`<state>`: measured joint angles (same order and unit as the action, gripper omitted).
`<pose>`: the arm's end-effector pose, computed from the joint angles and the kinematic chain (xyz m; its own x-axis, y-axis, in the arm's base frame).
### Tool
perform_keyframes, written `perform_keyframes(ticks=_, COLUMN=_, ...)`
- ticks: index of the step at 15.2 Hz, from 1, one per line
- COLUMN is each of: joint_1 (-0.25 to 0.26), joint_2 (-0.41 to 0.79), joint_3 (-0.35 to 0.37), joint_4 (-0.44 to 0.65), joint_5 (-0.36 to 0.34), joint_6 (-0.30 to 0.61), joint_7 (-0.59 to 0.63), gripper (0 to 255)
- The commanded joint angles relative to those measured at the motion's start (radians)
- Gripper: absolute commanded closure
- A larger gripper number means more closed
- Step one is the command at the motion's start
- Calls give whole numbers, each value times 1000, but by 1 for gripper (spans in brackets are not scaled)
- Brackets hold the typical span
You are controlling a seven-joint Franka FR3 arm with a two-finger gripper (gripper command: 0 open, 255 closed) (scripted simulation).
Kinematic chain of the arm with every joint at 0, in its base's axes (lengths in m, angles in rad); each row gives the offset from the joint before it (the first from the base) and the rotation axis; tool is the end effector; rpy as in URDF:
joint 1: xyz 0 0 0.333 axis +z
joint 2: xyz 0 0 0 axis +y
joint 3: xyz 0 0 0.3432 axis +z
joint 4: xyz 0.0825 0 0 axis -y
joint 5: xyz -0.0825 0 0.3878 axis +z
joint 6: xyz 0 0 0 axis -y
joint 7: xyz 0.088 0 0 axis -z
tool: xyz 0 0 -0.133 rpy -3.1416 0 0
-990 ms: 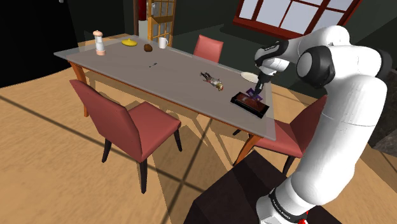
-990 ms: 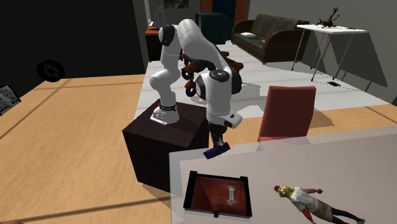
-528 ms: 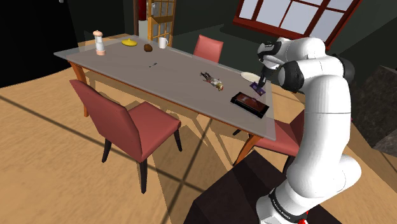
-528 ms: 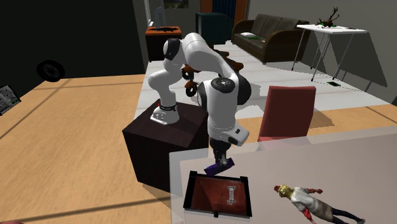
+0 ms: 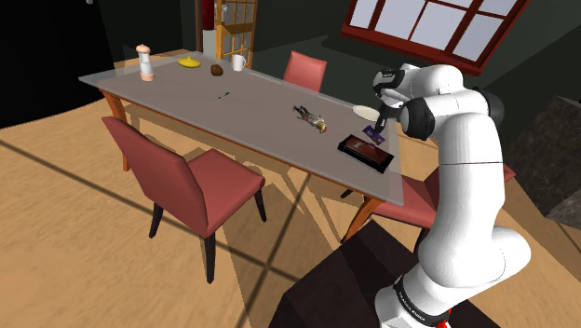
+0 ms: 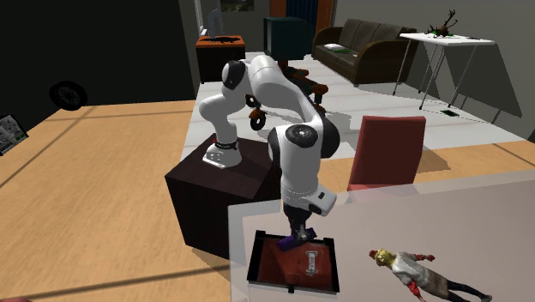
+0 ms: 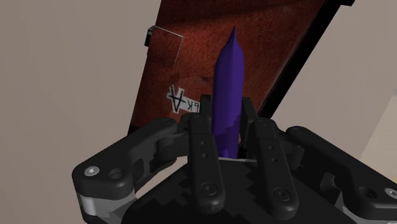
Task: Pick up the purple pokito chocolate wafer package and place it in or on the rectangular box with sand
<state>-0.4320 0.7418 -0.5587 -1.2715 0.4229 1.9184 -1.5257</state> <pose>0.5285 -0.5438 0.3509 0.8693 0.4933 0.0323 0.4932 -0.8698 0.0096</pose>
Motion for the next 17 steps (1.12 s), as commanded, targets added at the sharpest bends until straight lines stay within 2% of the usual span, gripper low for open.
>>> perform_keyframes(ticks=1, joint_1=-1, joint_2=10, joint_3=4, joint_4=-14, joint_5=6, joint_6=23, joint_7=-5, gripper=255)
perform_keyframes(ticks=8, joint_1=-1, joint_2=43, joint_3=17, joint_4=-49, joint_5=24, joint_6=87, joint_7=-18, gripper=255)
perform_keyframes(ticks=16, joint_1=-1, joint_2=43, joint_3=17, joint_4=-49, joint_5=24, joint_6=87, joint_7=-18, gripper=255)
perform_keyframes(ticks=17, joint_1=-1, joint_2=42, joint_3=16, joint_4=-49, joint_5=24, joint_6=87, joint_7=-18, gripper=0)
